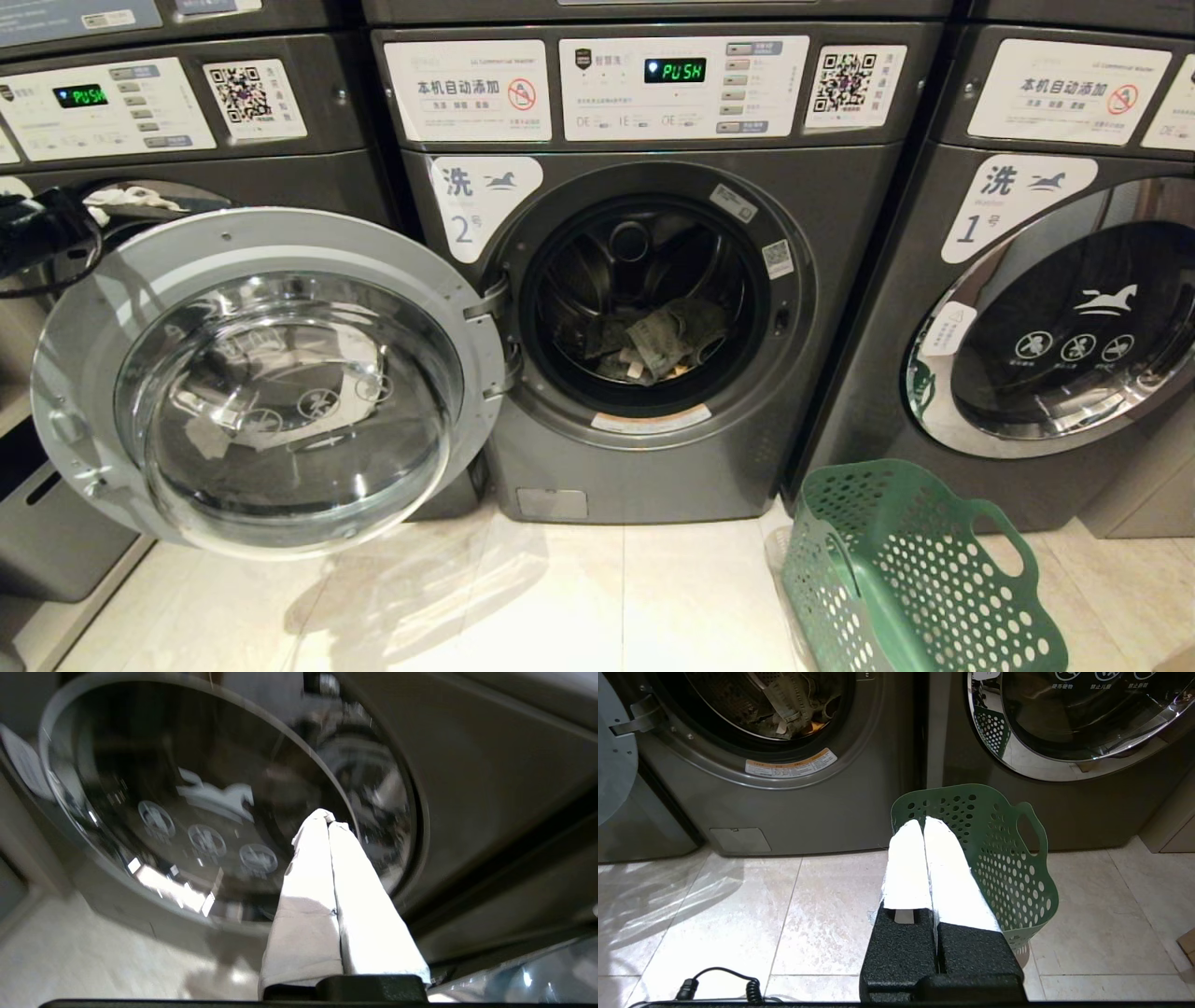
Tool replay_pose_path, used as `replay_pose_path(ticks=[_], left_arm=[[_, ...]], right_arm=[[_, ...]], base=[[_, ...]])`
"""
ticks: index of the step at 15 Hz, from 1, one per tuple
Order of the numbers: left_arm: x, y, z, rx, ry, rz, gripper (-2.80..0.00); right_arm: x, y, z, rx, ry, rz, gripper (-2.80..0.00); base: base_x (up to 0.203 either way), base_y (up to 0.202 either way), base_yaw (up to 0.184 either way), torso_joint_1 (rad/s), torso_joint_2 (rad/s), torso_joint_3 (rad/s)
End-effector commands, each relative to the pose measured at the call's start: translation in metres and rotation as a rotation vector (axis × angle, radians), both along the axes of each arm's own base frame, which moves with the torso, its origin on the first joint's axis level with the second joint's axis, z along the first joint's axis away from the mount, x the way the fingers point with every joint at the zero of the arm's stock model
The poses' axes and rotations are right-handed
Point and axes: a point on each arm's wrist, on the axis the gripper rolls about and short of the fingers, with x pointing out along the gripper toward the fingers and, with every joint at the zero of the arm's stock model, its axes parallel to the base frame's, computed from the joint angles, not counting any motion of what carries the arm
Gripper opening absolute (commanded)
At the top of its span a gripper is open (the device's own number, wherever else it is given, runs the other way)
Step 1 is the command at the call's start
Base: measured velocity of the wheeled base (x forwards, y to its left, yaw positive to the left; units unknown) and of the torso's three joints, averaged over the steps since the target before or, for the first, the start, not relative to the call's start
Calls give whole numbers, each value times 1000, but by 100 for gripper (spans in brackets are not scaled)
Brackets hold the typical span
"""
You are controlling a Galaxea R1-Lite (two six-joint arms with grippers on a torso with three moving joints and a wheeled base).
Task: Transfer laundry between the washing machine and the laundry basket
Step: Close the washing machine door with the left hand
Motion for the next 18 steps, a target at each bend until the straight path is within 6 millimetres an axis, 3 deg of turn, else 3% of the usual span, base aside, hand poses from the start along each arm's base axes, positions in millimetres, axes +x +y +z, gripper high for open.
replay_pose_path(ticks=[1,7,11,14,18], left_arm=[[-1,-1,-5,-65,72,-34,-280],[-42,-29,6,-261,329,-125,-280],[-79,-61,26,-346,425,-238,-280],[-116,-101,38,-420,531,-349,-280],[-163,-178,37,-407,652,-581,-280]], right_arm=[[0,0,0,0,0,0,-280],[0,0,0,0,0,0,-280],[0,0,0,-1,-1,0,-280],[0,0,0,-1,1,0,-280],[0,0,0,0,0,0,-280]], base=[[0,0,0,0,0,0],[0,0,0,0,0,0],[0,0,0,0,0,0],[0,0,0,0,0,0],[0,0,0,0,0,0]])
